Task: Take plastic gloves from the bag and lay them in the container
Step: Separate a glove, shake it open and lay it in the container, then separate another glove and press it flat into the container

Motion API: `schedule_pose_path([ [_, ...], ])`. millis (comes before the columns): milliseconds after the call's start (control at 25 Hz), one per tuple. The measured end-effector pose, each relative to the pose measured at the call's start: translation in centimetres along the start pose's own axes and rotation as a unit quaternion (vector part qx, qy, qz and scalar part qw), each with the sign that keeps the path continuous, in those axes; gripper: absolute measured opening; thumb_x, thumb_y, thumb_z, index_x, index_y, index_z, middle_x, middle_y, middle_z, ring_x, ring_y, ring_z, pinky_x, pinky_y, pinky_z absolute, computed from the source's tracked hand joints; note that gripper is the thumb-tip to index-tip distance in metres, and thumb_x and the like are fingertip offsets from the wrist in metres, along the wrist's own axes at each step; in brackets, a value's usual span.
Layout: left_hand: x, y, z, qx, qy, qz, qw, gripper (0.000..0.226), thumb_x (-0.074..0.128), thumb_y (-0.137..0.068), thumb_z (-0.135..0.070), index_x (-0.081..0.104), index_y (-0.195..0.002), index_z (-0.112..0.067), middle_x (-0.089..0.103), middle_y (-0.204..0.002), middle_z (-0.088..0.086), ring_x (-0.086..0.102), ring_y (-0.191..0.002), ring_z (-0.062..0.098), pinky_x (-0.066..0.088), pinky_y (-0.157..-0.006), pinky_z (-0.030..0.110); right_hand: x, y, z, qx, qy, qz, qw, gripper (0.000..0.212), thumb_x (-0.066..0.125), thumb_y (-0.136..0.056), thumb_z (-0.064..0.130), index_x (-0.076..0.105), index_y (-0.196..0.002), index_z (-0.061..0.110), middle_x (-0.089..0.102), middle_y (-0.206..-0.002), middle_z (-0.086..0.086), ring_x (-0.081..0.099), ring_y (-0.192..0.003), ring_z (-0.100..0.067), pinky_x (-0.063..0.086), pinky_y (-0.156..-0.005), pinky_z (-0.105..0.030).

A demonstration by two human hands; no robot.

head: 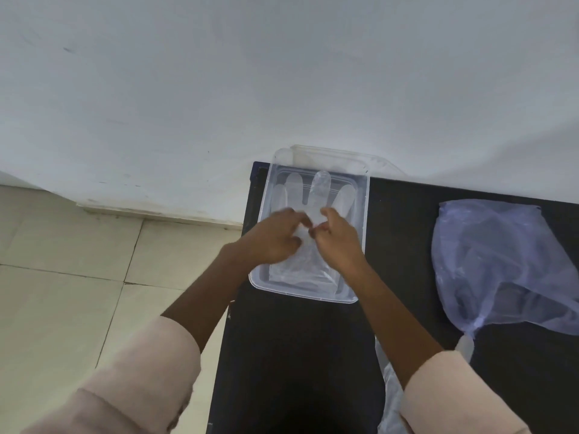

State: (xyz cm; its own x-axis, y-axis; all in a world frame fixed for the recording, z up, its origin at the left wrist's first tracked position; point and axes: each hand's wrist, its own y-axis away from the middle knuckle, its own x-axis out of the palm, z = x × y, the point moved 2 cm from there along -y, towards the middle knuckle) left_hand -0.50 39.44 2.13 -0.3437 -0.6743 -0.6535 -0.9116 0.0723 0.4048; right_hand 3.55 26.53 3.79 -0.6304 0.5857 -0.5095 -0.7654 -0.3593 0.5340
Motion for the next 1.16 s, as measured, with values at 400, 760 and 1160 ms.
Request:
schedule_pose_path([
  [400,1.3,0.0,-1.2,-0.145,0.368,-0.176,0.902,0.024,0.052,-0.096,-0.027,0.059,-0.118,-0.020,0.062,-0.117,0.000,0.058,-0.108,0.015,0.047,-0.092,0.034,0.8,0.3,-2.3,0.008,0.015,-0.060,0.998,0.057,0.053,-0.090,0.015,0.031,-0.142,0.004,0.042,-0.144,-0.019,0.043,-0.131,-0.036,0.039,-0.101,-0.037],
  [760,1.4,2.4,-3.0,-0.118,0.403,-0.161,0.893,0.029,0.050,-0.098,-0.035,0.058,-0.123,-0.023,0.058,-0.120,-0.004,0.056,-0.112,0.016,0.044,-0.091,0.031,-2.8,3.1,-1.4,-0.025,-0.107,-0.070,0.991,0.049,0.053,-0.095,0.015,0.038,-0.143,0.015,0.048,-0.141,-0.002,0.050,-0.125,-0.021,0.043,-0.096,-0.031],
  [1160,3.1,6.0,-9.4,-0.052,0.414,-0.106,0.903,0.018,0.055,-0.095,-0.025,0.064,-0.110,-0.019,0.069,-0.107,0.003,0.066,-0.096,0.019,0.052,-0.081,0.029,-5.7,10.9,-4.5,-0.005,-0.394,-0.155,0.906,0.009,0.058,-0.094,0.015,0.065,-0.099,0.016,0.069,-0.099,-0.007,0.066,-0.092,-0.023,0.056,-0.077,-0.033],
])
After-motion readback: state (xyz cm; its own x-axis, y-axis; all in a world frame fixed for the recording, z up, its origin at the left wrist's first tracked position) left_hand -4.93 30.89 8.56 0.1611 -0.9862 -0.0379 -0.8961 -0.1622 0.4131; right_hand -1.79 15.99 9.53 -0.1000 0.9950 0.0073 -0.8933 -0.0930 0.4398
